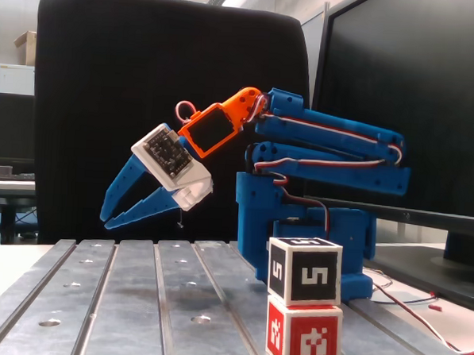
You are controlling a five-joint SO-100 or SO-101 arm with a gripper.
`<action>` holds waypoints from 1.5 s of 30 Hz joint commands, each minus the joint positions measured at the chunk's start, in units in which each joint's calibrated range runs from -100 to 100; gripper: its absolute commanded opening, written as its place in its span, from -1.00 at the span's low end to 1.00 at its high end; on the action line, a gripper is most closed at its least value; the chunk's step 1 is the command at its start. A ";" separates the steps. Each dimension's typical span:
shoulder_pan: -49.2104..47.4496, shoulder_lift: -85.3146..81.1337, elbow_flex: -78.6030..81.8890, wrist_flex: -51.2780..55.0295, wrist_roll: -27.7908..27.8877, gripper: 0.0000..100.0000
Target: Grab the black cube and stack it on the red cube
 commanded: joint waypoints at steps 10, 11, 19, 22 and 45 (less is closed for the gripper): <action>0.41 -5.84 -0.35 8.55 -0.29 -0.99; 0.41 -5.84 -0.26 9.32 -0.29 -0.99; 0.41 -5.84 4.44 12.22 -0.29 -0.99; 0.41 -5.76 4.71 12.31 -0.18 -0.99; 0.04 -5.76 4.71 15.81 -0.18 -0.99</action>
